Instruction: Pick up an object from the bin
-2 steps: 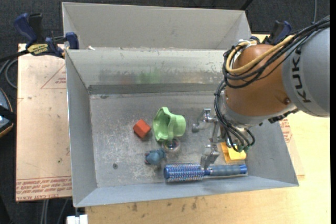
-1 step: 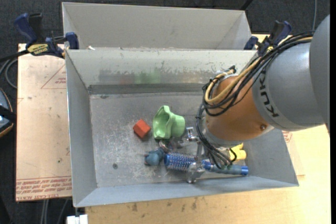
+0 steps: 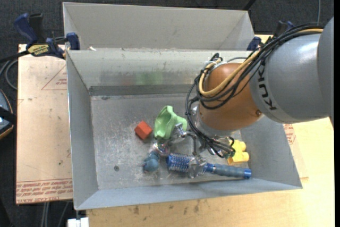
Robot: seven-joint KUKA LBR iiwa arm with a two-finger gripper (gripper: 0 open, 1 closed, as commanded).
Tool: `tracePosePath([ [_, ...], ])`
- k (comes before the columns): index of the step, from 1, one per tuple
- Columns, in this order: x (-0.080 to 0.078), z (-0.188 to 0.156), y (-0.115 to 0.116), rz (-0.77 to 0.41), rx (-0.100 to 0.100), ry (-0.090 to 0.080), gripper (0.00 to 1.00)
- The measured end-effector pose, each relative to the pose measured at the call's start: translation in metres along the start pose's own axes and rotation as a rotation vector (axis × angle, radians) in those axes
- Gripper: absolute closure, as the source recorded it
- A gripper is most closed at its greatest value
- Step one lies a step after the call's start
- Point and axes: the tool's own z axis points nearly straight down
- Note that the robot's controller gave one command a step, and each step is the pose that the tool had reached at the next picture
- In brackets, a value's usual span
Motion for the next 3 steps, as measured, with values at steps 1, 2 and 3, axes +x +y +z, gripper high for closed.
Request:
tracePosePath([
  [1, 0.02, -0.005, -0.036, 0.086, 0.001, 0.004, 0.0],
  [2, 0.01, 0.025, 0.003, 0.001, 0.008, -0.009, 0.0],
  [3, 0.008, 0.022, 0.002, 0.004, 0.003, -0.001, 0.0],
])
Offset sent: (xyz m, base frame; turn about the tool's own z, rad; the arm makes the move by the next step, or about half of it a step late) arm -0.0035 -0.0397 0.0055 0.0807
